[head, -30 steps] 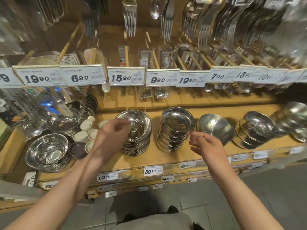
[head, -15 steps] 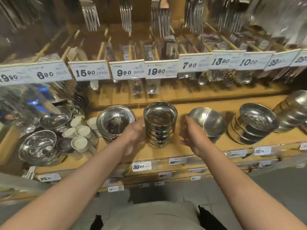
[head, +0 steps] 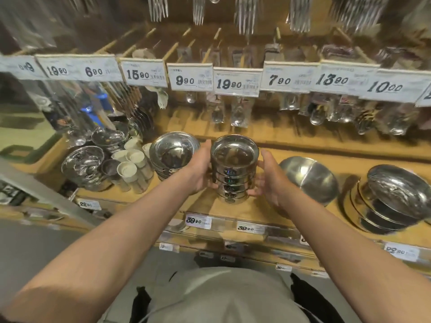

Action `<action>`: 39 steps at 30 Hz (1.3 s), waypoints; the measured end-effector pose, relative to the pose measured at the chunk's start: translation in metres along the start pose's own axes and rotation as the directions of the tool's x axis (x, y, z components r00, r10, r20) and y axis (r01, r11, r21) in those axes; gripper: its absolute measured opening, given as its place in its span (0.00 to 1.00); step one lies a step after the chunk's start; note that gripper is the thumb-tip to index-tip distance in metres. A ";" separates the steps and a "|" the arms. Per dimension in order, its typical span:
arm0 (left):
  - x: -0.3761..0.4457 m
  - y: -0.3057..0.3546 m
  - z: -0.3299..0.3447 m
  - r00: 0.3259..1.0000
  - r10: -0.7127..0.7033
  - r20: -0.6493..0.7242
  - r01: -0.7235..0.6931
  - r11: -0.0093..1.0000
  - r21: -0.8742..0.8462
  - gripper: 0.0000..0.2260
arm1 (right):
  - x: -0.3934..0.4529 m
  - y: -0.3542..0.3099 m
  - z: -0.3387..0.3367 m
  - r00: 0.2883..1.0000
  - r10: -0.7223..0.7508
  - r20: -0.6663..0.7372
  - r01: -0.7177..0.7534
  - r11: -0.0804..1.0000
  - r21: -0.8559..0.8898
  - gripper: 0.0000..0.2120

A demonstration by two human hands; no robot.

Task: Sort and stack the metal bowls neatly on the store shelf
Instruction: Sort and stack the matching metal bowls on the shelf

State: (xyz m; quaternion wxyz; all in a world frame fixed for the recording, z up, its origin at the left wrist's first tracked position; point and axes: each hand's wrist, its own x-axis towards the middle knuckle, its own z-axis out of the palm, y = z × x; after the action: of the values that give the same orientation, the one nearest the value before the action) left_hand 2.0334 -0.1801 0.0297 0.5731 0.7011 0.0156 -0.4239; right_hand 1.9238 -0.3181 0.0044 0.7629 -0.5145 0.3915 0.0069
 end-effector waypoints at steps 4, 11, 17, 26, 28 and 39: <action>-0.003 0.002 0.004 0.999 0.000 -0.052 0.002 0.999 0.034 0.30 | -0.002 -0.006 0.004 1.000 0.011 0.019 -0.011 1.000 0.011 0.19; 0.005 -0.002 0.007 0.998 0.001 -0.058 -0.001 1.000 -0.006 0.27 | 0.002 -0.006 0.000 1.000 -0.024 0.014 0.024 1.000 0.006 0.16; 0.010 -0.002 0.002 0.998 -0.019 -0.060 0.019 1.000 -0.006 0.23 | 0.004 -0.007 -0.004 0.999 -0.024 -0.049 0.023 1.000 -0.013 0.13; 0.014 0.002 0.008 0.997 0.030 -0.076 -0.029 0.999 0.019 0.17 | 0.001 -0.015 0.001 0.996 -0.079 -0.048 0.073 0.991 -0.108 0.12; 0.012 0.002 0.010 0.997 0.035 -0.069 -0.034 0.999 0.017 0.17 | 0.001 -0.017 0.002 0.996 -0.077 -0.049 0.071 0.990 -0.123 0.13; 0.002 0.001 0.014 0.995 0.070 -0.066 -0.070 0.998 -0.004 0.15 | -0.001 -0.027 0.005 0.997 -0.037 -0.064 0.025 0.982 -0.185 0.18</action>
State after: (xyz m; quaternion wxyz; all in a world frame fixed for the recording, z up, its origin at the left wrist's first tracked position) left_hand 2.0274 -0.1928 0.0299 0.5890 0.7130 0.0109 -0.3802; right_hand 1.9377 -0.3266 0.0268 0.6984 -0.5889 0.4065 0.0139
